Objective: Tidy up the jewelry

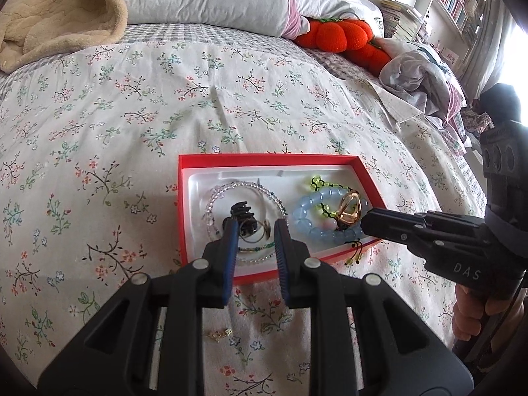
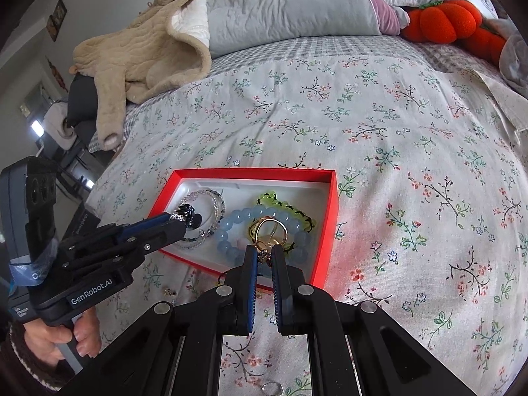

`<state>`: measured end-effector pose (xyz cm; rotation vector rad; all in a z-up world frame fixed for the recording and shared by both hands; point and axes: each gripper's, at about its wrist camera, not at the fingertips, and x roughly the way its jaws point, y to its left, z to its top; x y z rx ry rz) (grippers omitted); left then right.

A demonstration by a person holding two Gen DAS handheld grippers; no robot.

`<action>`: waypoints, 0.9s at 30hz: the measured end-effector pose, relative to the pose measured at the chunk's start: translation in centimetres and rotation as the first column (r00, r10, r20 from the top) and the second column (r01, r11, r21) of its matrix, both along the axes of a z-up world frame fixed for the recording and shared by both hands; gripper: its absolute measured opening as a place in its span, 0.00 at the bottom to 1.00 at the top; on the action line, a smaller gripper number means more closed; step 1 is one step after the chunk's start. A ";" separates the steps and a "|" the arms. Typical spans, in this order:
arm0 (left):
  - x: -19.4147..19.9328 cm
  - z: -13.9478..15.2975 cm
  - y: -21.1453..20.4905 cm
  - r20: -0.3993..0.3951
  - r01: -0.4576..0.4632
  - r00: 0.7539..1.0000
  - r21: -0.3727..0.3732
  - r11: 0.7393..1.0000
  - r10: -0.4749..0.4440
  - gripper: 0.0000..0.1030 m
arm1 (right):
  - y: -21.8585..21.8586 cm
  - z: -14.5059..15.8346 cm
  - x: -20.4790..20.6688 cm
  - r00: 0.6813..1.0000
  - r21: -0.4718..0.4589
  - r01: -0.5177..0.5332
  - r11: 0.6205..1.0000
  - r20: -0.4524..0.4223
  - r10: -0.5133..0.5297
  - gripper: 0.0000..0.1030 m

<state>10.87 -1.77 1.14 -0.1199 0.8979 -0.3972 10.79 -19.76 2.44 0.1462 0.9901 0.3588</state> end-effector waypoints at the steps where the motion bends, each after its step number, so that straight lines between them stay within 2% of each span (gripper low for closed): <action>1: 0.0 0.1 0.1 0.001 -0.003 1.000 -0.001 1.000 0.003 0.23 | 0.0 0.0 0.0 1.000 -0.001 -0.001 1.000 0.000 0.001 0.09; 4: 0.0 0.3 0.2 0.000 0.000 1.000 0.001 1.000 0.000 0.30 | 0.1 0.2 0.1 1.000 -0.006 -0.003 1.000 -0.007 0.003 0.11; 5: -0.1 0.5 0.3 0.004 -0.003 1.000 0.006 1.000 0.003 0.36 | 0.0 0.3 0.1 1.000 -0.003 0.001 1.000 -0.009 -0.001 0.11; 10: -0.7 1.9 1.5 0.031 -0.032 0.999 -0.006 0.999 0.032 0.44 | -0.6 1.1 -0.3 1.000 0.010 0.021 1.000 0.002 -0.021 0.12; 16: -1.5 2.5 2.8 0.036 -0.079 0.996 0.003 0.997 0.079 0.57 | -0.9 1.8 -1.0 1.000 0.018 0.022 1.000 0.009 -0.022 0.12; 21: -2.4 2.4 3.9 0.024 -0.132 0.991 0.024 0.991 0.131 0.75 | -0.9 2.1 -1.9 1.000 0.029 0.016 0.999 0.001 -0.016 0.13; 27: -3.5 1.2 5.1 -0.028 -0.173 0.984 0.044 0.984 0.174 0.79 | -0.7 1.9 -3.5 1.000 -0.003 -0.006 1.000 -0.010 0.006 0.17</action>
